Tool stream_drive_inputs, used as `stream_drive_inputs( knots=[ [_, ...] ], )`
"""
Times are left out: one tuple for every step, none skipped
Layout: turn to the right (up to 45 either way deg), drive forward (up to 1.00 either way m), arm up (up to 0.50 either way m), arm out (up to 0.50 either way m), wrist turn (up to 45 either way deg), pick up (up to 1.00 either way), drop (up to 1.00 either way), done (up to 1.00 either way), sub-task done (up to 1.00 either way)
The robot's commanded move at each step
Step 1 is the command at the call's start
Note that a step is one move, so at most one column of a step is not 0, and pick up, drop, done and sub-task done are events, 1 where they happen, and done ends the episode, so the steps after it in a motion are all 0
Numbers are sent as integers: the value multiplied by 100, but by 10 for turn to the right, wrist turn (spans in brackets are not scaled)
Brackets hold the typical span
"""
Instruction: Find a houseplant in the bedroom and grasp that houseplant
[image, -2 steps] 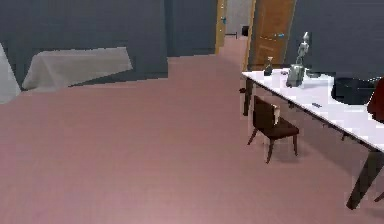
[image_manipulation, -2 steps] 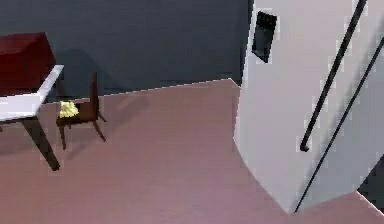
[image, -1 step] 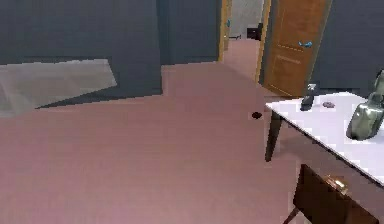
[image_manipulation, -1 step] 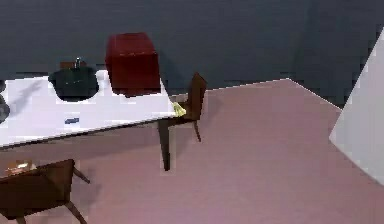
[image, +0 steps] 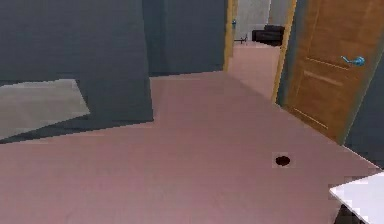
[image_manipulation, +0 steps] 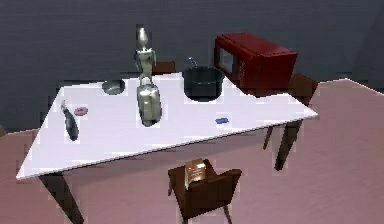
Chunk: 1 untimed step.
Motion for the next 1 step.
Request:
stream_drive_inputs(
  knots=[
    [150,0,0,0,0,0,0,0,0]
  ],
)
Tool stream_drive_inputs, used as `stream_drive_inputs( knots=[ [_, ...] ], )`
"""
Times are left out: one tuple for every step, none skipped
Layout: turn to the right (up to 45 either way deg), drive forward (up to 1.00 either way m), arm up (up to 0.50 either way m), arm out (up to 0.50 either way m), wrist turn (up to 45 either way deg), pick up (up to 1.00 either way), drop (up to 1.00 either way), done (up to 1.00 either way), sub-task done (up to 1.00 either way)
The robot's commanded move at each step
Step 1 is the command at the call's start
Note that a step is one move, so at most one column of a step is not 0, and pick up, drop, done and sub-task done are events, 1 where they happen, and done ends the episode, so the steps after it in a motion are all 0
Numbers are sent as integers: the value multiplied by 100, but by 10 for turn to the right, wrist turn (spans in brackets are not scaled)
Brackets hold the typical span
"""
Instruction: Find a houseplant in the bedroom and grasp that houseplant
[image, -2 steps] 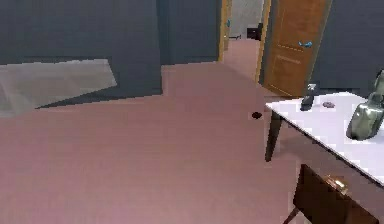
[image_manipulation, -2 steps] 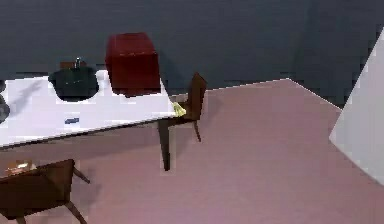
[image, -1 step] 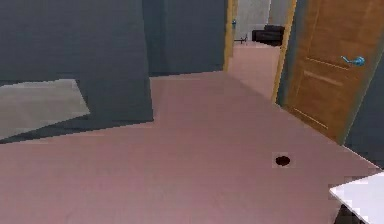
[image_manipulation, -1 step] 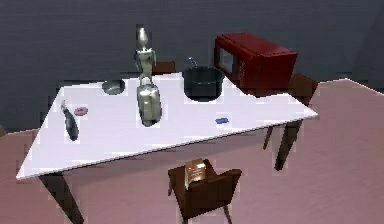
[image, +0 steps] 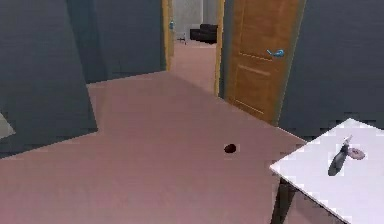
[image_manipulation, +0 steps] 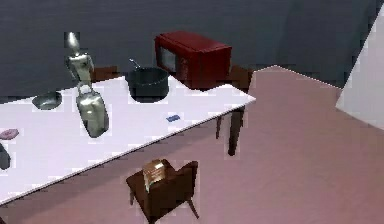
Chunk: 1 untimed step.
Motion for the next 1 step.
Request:
stream_drive_inputs(
  knots=[
    [0,10,0,0,0,0,0,0,0]
  ],
)
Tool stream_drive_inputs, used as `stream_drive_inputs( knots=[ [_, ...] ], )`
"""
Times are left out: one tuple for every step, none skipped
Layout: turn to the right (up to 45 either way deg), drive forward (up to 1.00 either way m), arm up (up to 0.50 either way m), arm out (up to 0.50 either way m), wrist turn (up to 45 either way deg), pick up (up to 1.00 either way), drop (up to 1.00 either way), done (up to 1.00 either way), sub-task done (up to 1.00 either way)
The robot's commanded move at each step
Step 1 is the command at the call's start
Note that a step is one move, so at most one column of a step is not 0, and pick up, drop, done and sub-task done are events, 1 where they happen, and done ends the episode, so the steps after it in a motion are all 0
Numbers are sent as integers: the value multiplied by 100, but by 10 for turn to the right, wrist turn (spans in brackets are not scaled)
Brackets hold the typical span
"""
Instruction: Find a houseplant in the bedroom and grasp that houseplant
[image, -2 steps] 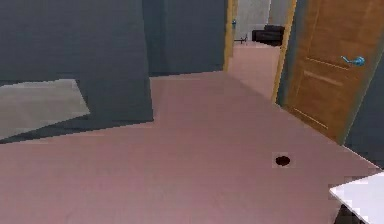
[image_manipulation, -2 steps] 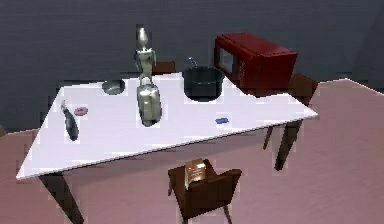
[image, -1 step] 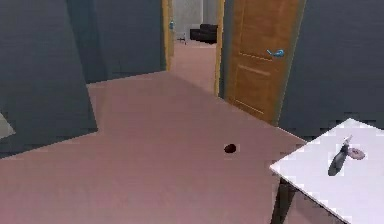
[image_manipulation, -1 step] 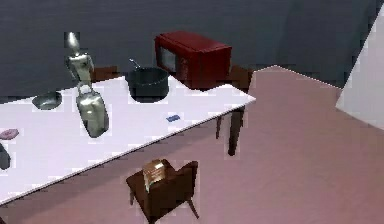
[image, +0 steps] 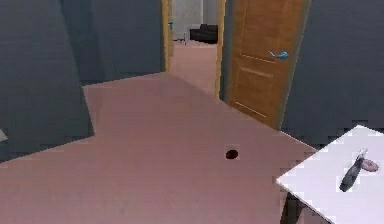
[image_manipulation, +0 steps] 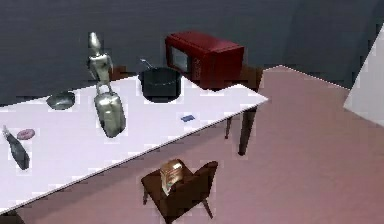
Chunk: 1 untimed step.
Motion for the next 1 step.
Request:
stream_drive_inputs(
  knots=[
    [-60,0,0,0,0,0,0,0,0]
  ],
)
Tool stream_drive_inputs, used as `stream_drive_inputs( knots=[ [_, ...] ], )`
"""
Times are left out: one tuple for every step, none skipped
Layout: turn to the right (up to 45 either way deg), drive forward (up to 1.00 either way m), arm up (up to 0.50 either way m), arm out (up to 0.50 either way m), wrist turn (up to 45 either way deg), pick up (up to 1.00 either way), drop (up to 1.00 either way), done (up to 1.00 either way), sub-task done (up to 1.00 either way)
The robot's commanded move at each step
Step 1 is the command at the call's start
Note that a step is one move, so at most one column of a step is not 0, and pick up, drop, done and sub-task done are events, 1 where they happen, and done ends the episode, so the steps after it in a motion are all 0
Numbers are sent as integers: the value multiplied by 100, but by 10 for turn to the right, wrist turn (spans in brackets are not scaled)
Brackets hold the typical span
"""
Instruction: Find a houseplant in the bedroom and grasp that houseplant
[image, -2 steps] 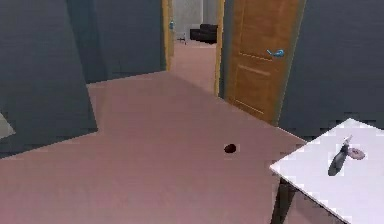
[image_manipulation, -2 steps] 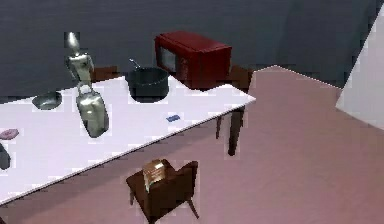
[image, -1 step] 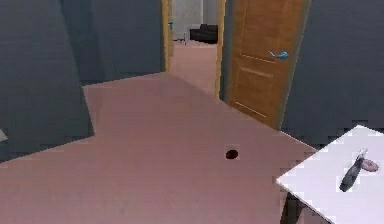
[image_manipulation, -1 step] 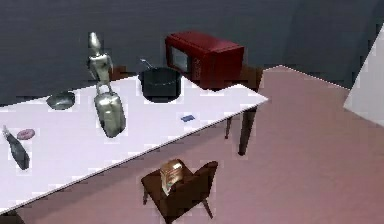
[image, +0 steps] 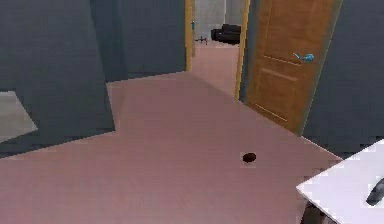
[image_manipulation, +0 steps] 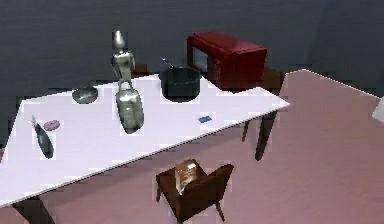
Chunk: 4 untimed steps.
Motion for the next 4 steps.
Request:
stream_drive_inputs(
  knots=[
    [0,100,0,0,0,0,0,0,0],
    [-60,0,0,0,0,0,0,0,0],
    [0,10,0,0,0,0,0,0,0],
    [60,0,0,0,0,0,0,0,0]
  ],
)
